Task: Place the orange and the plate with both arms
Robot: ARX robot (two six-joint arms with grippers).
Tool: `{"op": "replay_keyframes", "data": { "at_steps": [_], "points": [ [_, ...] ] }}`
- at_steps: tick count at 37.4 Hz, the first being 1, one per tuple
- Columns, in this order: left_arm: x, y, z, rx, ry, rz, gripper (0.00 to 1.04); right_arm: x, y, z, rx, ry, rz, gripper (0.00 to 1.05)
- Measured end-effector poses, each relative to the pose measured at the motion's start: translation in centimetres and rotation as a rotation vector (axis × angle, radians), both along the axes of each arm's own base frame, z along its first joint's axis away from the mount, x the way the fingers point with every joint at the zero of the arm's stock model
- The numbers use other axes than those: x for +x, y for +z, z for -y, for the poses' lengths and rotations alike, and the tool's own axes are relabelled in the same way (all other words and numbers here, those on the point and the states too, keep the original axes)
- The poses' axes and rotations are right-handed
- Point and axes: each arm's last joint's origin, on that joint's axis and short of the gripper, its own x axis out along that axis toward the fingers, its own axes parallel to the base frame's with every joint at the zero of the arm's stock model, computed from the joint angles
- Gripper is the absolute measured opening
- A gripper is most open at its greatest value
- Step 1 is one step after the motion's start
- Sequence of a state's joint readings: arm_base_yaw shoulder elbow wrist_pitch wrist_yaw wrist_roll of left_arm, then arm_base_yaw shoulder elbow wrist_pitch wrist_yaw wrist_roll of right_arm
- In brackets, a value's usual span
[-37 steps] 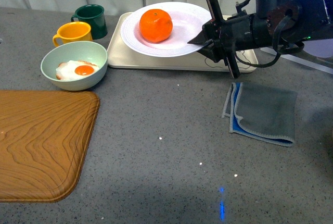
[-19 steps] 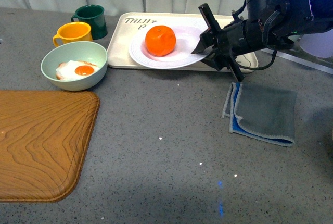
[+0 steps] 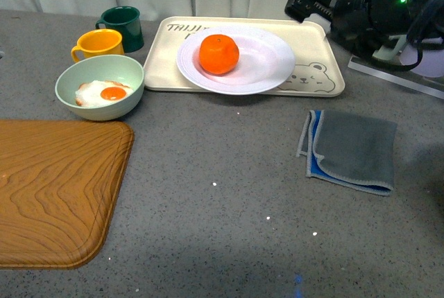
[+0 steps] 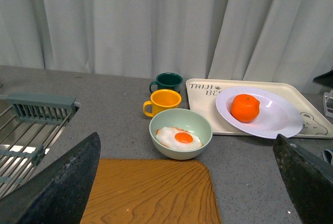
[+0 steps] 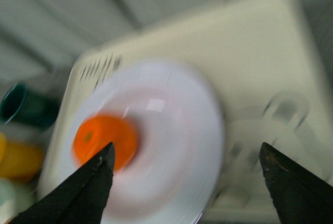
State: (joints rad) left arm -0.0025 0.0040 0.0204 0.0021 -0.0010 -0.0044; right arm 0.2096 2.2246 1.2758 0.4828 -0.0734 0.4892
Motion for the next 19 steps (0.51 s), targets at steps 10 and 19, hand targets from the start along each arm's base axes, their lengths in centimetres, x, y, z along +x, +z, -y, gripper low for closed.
{"op": "replay_keyframes", "data": {
  "at_steps": [10, 19],
  "points": [
    [0.0, 0.0, 0.0, 0.0, -0.001, 0.0, 0.98, -9.8, 2.9, 4.5, -0.405, -0.167, 0.528, 0.31],
    [0.0, 0.0, 0.0, 0.0, -0.001, 0.0, 0.98, -16.4, 3.6, 6.9, -0.444, -0.154, 0.506, 0.01]
  ]
}}
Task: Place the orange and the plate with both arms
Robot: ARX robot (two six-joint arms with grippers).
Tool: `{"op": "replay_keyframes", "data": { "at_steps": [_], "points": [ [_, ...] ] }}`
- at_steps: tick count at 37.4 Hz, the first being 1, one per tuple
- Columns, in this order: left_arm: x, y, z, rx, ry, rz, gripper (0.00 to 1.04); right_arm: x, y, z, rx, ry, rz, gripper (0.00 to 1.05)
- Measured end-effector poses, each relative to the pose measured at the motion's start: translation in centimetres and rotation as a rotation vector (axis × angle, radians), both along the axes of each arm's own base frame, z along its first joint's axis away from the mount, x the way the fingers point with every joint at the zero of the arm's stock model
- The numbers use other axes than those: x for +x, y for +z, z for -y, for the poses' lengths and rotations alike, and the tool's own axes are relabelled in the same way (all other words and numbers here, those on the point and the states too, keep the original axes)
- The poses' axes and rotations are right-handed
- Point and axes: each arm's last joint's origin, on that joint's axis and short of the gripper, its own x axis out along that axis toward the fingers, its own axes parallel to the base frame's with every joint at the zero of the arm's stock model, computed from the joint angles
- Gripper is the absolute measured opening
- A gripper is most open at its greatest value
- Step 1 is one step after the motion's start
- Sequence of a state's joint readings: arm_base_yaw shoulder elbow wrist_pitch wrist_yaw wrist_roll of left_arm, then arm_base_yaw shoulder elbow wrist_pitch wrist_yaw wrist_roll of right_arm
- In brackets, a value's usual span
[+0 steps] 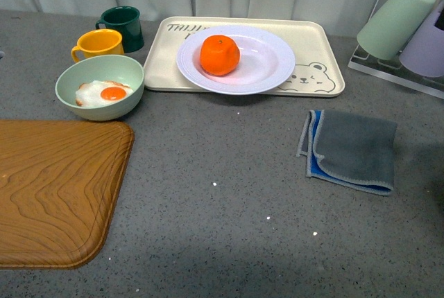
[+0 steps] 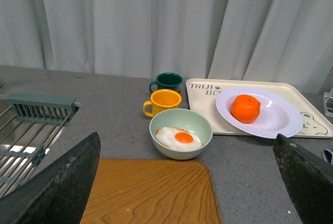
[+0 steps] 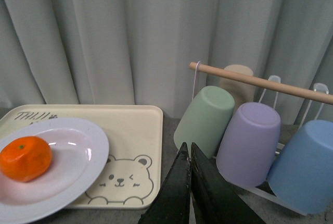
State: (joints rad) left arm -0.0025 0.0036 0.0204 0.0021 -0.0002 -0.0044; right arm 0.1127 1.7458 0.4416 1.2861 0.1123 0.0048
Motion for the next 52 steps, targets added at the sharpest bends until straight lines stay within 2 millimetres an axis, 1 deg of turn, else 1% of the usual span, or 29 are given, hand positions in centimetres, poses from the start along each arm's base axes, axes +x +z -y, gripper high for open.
{"op": "replay_keyframes", "data": {
  "at_steps": [2, 3, 12, 16, 19, 24, 30, 44, 52],
  "points": [
    [0.0, 0.0, 0.0, 0.0, 0.0, 0.0, 0.98, -0.9, 0.1, 0.2, -0.001, 0.002, -0.001, 0.01],
    [0.0, 0.0, 0.0, 0.0, 0.0, 0.0, 0.98, -1.8, 0.3, 0.4, -0.001, 0.005, 0.001, 0.01],
    [0.0, 0.0, 0.0, 0.0, 0.0, 0.0, 0.98, -5.4, 0.8, 1.5, 0.0, -0.004, 0.001, 0.01],
    [0.0, 0.0, 0.0, 0.0, 0.0, 0.0, 0.98, -6.6, 1.4, 1.7, -0.002, -0.002, -0.021, 0.01],
    [0.0, 0.0, 0.0, 0.0, 0.0, -0.001, 0.98, -7.7, 1.9, 2.3, 0.0, 0.021, -0.004, 0.01],
    [0.0, 0.0, 0.0, 0.0, 0.0, 0.0, 0.98, -9.2, 2.1, 2.9, 0.0, -0.004, 0.006, 0.01],
    [0.0, 0.0, 0.0, 0.0, 0.0, 0.0, 0.98, -10.9, 2.0, 2.9, 0.0, -0.004, -0.002, 0.01],
    [0.0, 0.0, 0.0, 0.0, 0.0, 0.0, 0.98, -13.7, 2.1, 2.9, 0.0, 0.0, 0.001, 0.01],
    [0.0, 0.0, 0.0, 0.0, 0.0, 0.0, 0.98, -14.8, 2.3, 2.9, 0.0, 0.0, 0.01, 0.01]
  ]
}}
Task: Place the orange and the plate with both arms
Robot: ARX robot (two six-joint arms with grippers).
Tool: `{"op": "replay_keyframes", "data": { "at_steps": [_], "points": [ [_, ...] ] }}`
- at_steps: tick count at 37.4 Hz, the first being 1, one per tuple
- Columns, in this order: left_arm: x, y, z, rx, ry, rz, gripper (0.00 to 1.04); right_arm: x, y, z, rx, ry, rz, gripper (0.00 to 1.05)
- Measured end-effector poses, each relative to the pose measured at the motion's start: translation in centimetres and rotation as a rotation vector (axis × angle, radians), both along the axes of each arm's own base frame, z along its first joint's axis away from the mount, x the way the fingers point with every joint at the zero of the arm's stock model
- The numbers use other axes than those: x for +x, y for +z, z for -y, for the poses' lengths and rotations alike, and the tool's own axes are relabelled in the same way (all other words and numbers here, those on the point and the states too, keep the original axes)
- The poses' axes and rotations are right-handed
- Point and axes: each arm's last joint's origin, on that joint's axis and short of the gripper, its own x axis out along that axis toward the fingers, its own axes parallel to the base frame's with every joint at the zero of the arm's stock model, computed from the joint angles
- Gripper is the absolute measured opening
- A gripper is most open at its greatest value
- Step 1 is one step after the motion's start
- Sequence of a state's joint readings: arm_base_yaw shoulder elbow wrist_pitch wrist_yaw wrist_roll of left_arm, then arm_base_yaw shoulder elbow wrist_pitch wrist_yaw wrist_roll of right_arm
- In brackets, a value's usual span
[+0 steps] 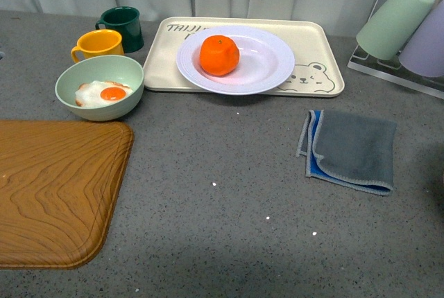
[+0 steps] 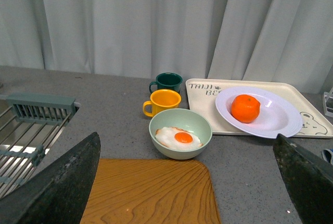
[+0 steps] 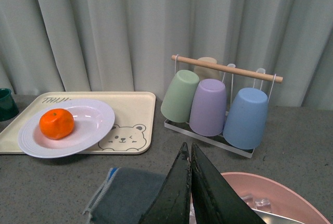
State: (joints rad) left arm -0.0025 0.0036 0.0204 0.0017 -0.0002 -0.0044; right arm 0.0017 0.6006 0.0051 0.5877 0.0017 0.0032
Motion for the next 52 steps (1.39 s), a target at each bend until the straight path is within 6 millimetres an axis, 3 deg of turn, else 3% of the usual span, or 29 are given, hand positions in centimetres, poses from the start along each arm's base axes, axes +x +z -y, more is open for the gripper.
{"op": "replay_keyframes", "data": {
  "at_steps": [48, 52],
  "points": [
    [0.0, 0.0, 0.0, 0.0, 0.0, 0.0, 0.98, -3.7, 0.0, 0.0, -0.001, 0.003, 0.006, 0.01],
    [0.0, 0.0, 0.0, 0.0, 0.0, 0.0, 0.98, -3.8, 0.0, 0.0, -0.001, 0.003, 0.007, 0.23]
  ]
}}
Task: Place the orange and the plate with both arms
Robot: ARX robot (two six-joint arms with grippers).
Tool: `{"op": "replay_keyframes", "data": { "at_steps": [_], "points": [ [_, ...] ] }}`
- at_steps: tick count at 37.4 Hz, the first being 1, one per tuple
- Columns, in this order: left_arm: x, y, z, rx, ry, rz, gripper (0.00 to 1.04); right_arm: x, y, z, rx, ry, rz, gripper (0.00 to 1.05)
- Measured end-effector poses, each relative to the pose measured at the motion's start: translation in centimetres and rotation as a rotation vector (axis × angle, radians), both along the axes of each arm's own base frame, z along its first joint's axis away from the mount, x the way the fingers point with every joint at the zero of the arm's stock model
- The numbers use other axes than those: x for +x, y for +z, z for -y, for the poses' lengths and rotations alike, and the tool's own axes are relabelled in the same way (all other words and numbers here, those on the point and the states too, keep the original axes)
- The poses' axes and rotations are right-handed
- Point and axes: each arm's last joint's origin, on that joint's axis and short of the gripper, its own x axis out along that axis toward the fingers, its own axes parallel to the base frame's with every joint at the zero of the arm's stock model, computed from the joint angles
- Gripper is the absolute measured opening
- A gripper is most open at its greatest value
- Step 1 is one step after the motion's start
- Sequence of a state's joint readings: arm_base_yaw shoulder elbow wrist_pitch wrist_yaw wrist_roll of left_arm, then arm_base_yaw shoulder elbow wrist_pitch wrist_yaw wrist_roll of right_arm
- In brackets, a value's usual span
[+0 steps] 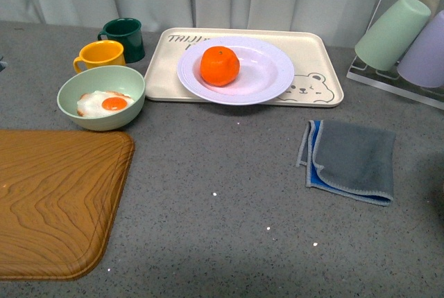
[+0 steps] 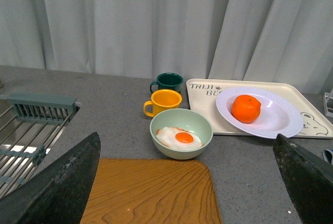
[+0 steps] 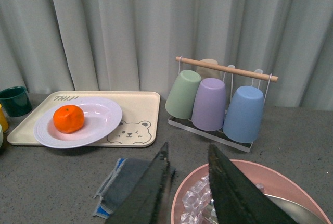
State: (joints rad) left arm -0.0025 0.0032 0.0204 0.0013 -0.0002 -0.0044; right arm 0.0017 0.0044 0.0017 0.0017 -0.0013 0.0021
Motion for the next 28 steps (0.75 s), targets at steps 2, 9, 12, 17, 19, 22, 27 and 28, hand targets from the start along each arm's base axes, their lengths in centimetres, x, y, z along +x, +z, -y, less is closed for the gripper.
{"op": "replay_keyframes", "data": {
  "at_steps": [2, 9, 12, 17, 19, 22, 27, 28],
  "points": [
    [0.0, 0.0, 0.0, 0.0, 0.0, 0.0, 0.98, 0.0, 0.0, 0.0, 0.0, 0.0, 0.0, 0.36],
    [0.0, 0.0, 0.0, 0.0, 0.0, 0.0, 0.98, 0.0, 0.0, 0.0, 0.0, 0.0, 0.0, 0.64],
    [0.0, 0.0, 0.0, 0.0, 0.0, 0.0, 0.98, 0.0, 0.0, 0.0, 0.0, 0.0, 0.0, 0.77],
    [0.0, 0.0, 0.0, 0.0, 0.0, 0.0, 0.98, 0.0, 0.0, 0.0, 0.001, 0.0, 0.0, 0.97],
    [0.0, 0.0, 0.0, 0.0, 0.0, 0.0, 0.98, 0.0, 0.0, 0.0, 0.0, 0.0, 0.0, 0.94],
    [0.0, 0.0, 0.0, 0.0, 0.0, 0.0, 0.98, 0.0, 0.0, 0.0, 0.001, 0.0, 0.0, 0.95],
    [0.0, 0.0, 0.0, 0.0, 0.0, 0.0, 0.98, 0.0, 0.0, 0.0, 0.001, 0.0, 0.0, 0.95],
    [0.0, 0.0, 0.0, 0.0, 0.0, 0.0, 0.98, 0.0, 0.0, 0.0, 0.001, 0.0, 0.0, 0.95]
  ]
}}
